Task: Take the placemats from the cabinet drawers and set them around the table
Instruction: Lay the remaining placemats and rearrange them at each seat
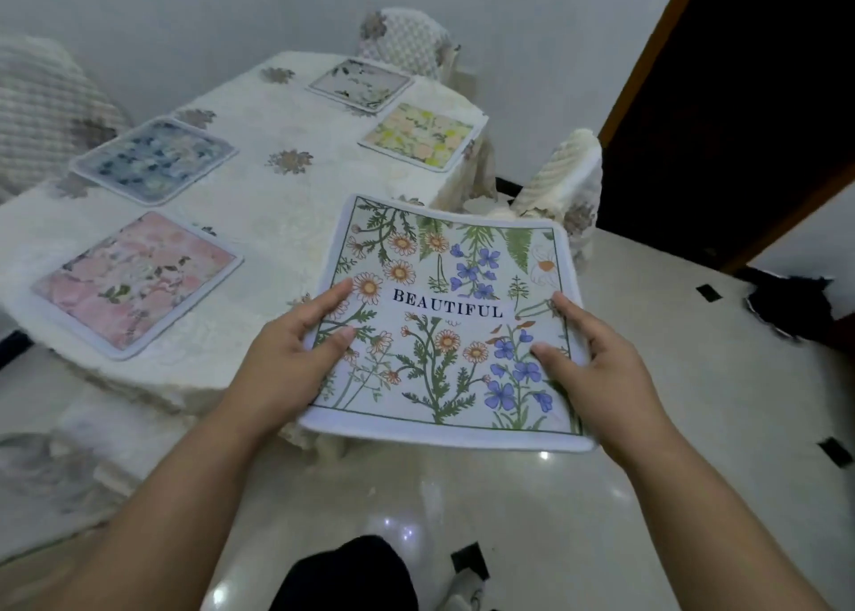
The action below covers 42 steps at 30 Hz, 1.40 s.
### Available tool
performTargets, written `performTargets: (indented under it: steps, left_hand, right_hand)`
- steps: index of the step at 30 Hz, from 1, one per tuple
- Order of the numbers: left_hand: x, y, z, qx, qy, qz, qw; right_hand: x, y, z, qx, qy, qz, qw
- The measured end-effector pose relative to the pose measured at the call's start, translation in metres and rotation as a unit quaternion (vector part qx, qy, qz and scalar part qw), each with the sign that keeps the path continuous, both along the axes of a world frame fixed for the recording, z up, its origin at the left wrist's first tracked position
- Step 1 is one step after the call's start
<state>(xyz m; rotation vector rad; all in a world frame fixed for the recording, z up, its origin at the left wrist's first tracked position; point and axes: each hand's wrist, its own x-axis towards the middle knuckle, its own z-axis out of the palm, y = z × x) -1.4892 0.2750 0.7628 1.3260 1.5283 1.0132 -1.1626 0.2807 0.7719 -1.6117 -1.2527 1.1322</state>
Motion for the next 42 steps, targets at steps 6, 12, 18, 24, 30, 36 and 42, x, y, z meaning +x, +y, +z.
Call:
performTargets:
  steps: [6,12,18,24,30,36,42]
  left_hand:
    - [0.019,0.024,-0.011,-0.001,-0.019,0.120,0.993]
    - [0.015,0.071,-0.041,-0.006,-0.051,0.219,0.974]
    - [0.002,0.130,-0.062,-0.006,-0.049,0.259,0.965]
    - [-0.003,0.186,-0.066,0.001,-0.044,0.299,0.953]
    - [-0.018,0.231,-0.089,0.013,-0.007,0.352,0.936]
    - [-0.016,0.260,-0.116,-0.031,0.024,0.434,0.900]
    - [-0.010,0.302,-0.147,-0.060,0.042,0.486,0.871]
  right_hand:
    - [0.008,0.097,0.005,0.004,-0.027,0.121,0.992]
    - [-0.017,0.198,-0.009,0.012,-0.042,0.202,0.978]
    - [-0.048,0.287,-0.019,0.046,-0.141,0.261,0.954]
    - [-0.071,0.360,-0.021,0.072,-0.154,0.301,0.938]
    - [-0.112,0.435,-0.043,0.088,-0.143,0.368,0.915]
    - [-0.158,0.508,-0.078,0.115,-0.161,0.484,0.852]
    - [-0.189,0.571,-0.126,0.120,-0.168,0.539,0.817]
